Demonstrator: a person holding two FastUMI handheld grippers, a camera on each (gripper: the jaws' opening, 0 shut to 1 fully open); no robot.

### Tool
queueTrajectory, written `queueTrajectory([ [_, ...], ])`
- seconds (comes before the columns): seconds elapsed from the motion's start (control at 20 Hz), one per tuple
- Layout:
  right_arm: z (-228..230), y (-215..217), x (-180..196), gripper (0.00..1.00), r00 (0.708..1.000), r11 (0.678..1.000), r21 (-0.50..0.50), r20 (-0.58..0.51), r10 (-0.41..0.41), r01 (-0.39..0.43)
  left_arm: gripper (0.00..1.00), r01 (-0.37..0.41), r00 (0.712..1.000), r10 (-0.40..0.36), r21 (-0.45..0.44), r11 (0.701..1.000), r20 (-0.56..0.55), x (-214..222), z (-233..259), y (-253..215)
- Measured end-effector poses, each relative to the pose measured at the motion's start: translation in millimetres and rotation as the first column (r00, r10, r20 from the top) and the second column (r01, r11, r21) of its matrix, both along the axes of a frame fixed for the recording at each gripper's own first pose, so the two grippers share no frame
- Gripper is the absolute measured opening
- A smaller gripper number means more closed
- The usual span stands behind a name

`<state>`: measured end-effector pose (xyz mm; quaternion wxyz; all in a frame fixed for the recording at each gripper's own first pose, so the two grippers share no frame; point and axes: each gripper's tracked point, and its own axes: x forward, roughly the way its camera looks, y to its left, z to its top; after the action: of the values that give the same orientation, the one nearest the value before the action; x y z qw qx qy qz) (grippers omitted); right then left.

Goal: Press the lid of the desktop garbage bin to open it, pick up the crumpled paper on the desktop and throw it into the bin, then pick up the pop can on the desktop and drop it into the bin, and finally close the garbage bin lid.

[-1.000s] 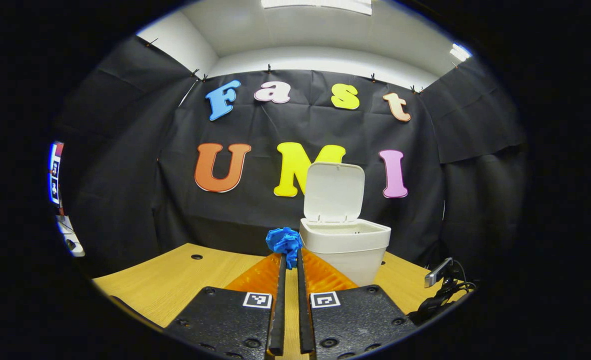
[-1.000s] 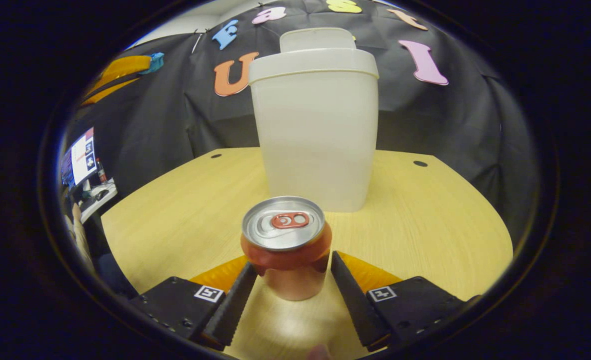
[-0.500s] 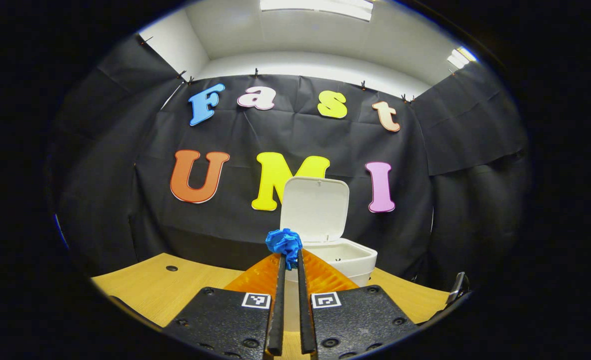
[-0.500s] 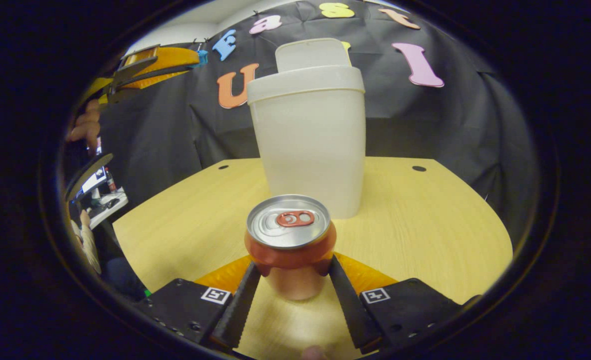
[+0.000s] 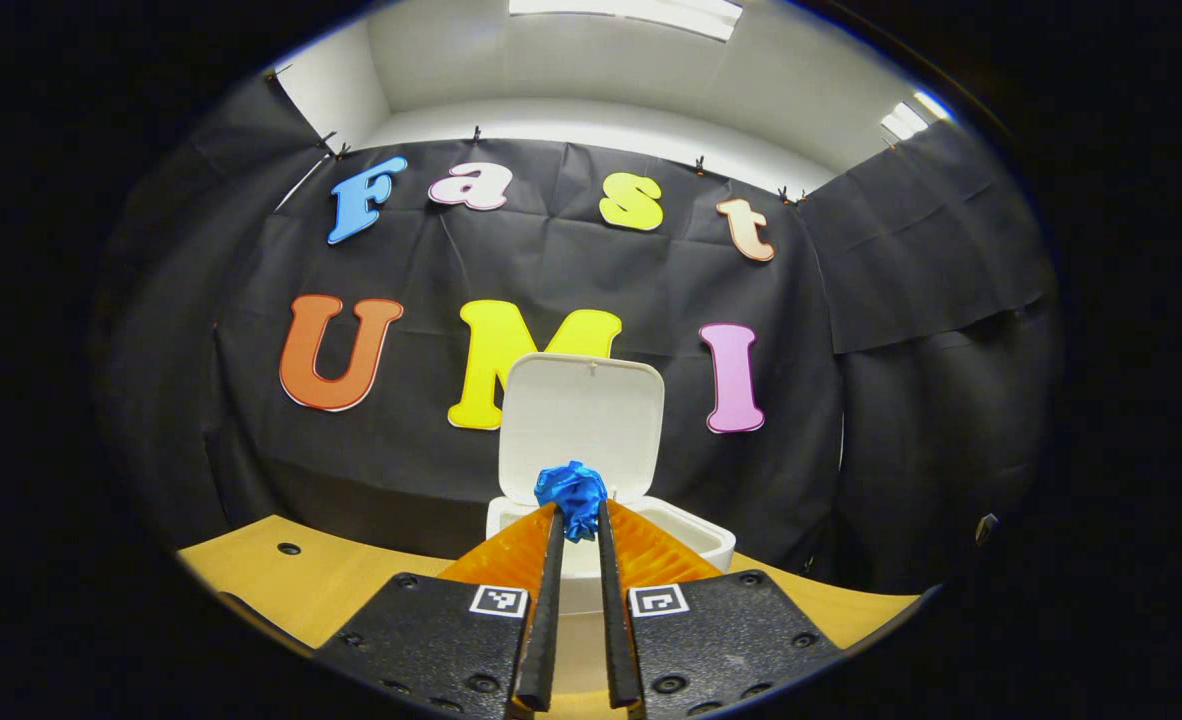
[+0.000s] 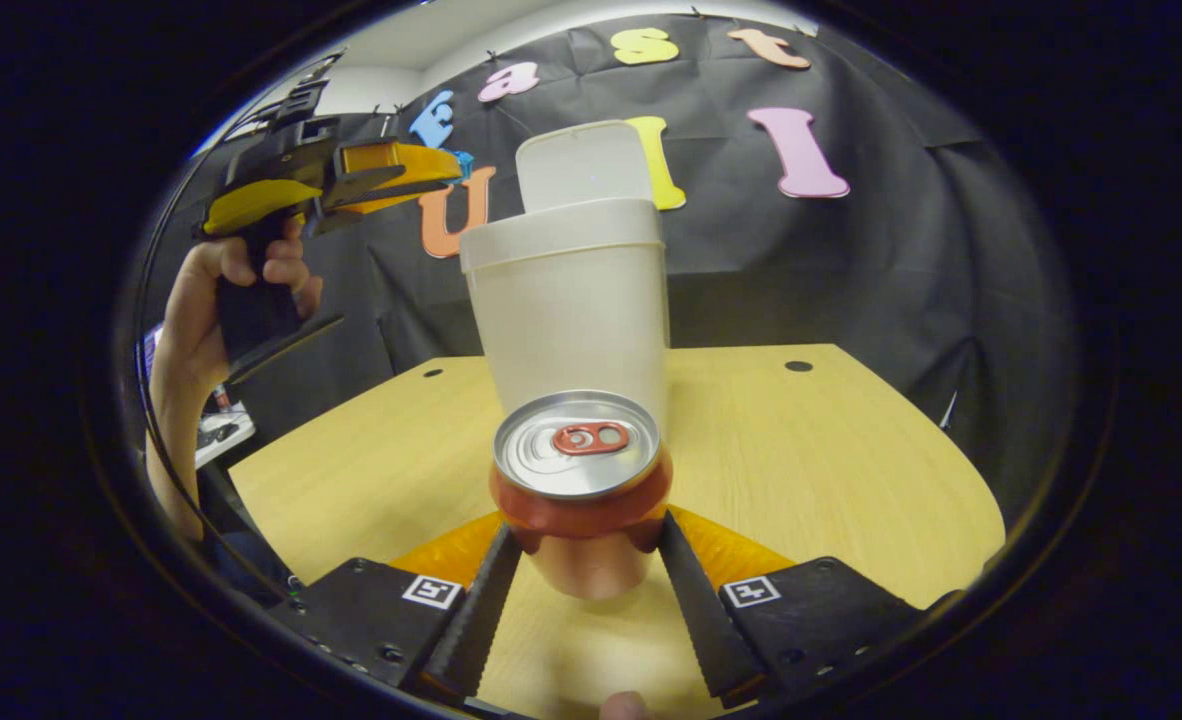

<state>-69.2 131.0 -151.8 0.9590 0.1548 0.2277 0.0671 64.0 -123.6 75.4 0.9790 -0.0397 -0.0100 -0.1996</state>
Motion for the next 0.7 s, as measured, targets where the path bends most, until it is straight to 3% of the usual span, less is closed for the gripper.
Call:
queueTrajectory([
  [0.35,3.1,-15.0,-2.1,0.80,0.999,1.000,0.015,0.021,-0.026,0.026,0.25,-0.015,1.000,0.016,0.053,0.998,-0.023,34.4,-17.4,-10.2],
  [0.4,3.9,-17.1,-1.8,0.80,0.999,0.999,0.012,0.024,-0.030,0.030,0.17,-0.020,0.999,0.022,0.061,0.998,-0.036,37.2,-20.9,-10.1],
  [0.45,3.9,-18.1,-2.3,0.80,0.999,0.999,0.011,0.027,-0.033,0.033,0.29,-0.022,0.998,0.025,0.065,0.998,-0.051,37.6,-25.3,-10.0],
  [0.55,4.1,-18.4,-2.1,0.80,0.999,0.999,0.015,0.027,-0.034,0.034,0.63,-0.023,0.997,0.027,0.059,0.998,-0.066,37.0,-30.0,-10.7],
  [0.65,4.0,-17.5,-2.1,0.80,0.999,0.999,0.015,0.027,-0.032,0.032,0.77,-0.027,0.998,0.030,0.056,0.998,-0.053,34.8,-23.3,-9.8],
  [0.7,4.6,-17.1,-3.0,0.80,0.999,0.999,0.014,0.028,-0.031,0.031,0.99,-0.036,0.998,0.038,0.059,0.998,-0.040,33.8,-20.3,-8.2],
])
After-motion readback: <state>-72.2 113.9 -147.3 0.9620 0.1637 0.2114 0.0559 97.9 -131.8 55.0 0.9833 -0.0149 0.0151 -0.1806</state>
